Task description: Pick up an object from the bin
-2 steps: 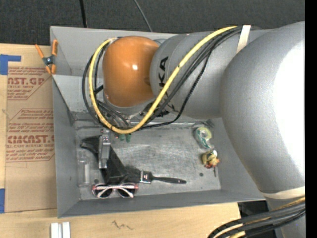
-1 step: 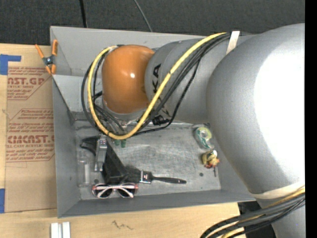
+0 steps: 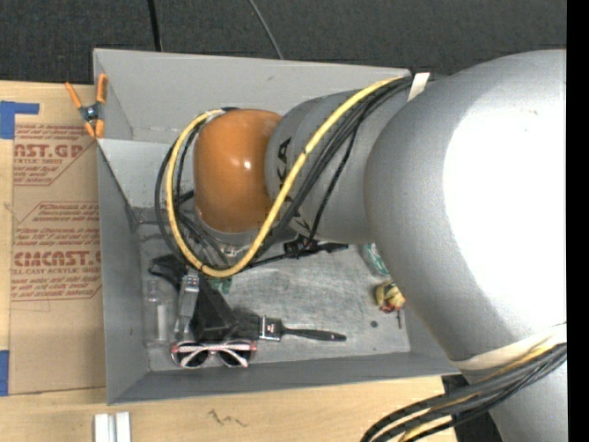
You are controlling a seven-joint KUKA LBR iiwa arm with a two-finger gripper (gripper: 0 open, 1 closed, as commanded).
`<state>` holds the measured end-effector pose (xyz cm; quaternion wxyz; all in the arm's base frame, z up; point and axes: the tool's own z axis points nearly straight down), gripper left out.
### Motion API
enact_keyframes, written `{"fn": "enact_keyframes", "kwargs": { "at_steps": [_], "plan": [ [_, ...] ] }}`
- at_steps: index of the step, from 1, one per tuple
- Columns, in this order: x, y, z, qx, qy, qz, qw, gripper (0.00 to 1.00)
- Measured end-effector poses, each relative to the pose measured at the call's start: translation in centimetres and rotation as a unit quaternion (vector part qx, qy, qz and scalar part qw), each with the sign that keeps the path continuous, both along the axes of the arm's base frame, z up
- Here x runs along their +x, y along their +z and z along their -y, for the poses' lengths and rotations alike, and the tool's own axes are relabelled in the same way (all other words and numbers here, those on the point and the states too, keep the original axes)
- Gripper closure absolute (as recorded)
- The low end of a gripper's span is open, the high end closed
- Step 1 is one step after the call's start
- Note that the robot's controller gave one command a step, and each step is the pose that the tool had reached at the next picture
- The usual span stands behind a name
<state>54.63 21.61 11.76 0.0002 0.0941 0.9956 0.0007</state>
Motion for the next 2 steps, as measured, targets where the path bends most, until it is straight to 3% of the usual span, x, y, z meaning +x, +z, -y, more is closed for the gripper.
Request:
{"fn": "enact_keyframes", "kwargs": {
  "at_steps": [1,2],
  "plan": [
    [1.3,0.7,-0.3,0.0,-0.069,0.0,0.9976,0.0],
    [1.5,-4.2,0.5,0.001,-0.086,0.006,0.9963,0.0]
  ]
}}
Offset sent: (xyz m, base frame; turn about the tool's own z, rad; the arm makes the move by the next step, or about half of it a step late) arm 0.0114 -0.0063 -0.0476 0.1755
